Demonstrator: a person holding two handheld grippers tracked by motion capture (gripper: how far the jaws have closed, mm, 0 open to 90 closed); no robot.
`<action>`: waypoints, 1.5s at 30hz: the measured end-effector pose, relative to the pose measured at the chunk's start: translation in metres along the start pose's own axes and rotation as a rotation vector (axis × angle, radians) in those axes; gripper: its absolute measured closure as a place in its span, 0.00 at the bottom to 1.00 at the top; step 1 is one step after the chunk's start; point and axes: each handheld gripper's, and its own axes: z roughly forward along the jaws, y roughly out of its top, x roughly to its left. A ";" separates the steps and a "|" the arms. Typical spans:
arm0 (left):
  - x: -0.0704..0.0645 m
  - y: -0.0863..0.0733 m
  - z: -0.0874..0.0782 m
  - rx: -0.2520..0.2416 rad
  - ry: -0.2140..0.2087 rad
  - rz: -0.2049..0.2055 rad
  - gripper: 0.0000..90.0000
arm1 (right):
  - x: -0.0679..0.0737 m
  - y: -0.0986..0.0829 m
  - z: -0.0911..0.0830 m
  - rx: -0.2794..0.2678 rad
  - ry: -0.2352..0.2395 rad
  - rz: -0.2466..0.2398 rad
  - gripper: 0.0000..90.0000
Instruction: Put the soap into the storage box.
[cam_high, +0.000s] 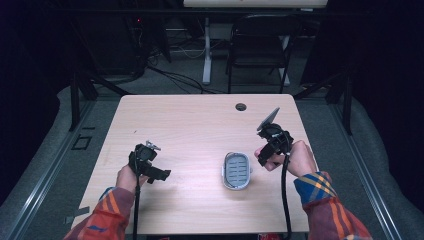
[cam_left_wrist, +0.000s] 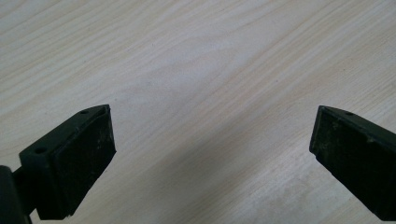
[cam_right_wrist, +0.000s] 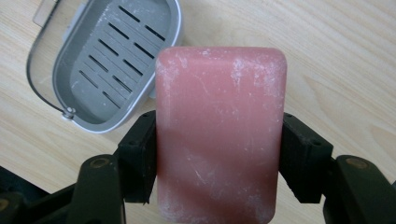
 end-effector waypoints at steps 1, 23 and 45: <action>0.000 0.000 0.000 0.000 -0.001 0.000 0.00 | 0.002 0.001 0.000 -0.014 0.002 0.009 0.42; 0.000 0.000 -0.001 -0.004 -0.007 0.006 0.00 | 0.024 0.021 -0.003 0.019 -0.025 -0.066 0.42; 0.000 0.000 -0.001 -0.005 -0.005 0.005 0.00 | 0.051 0.043 0.017 0.071 -0.023 -0.113 0.42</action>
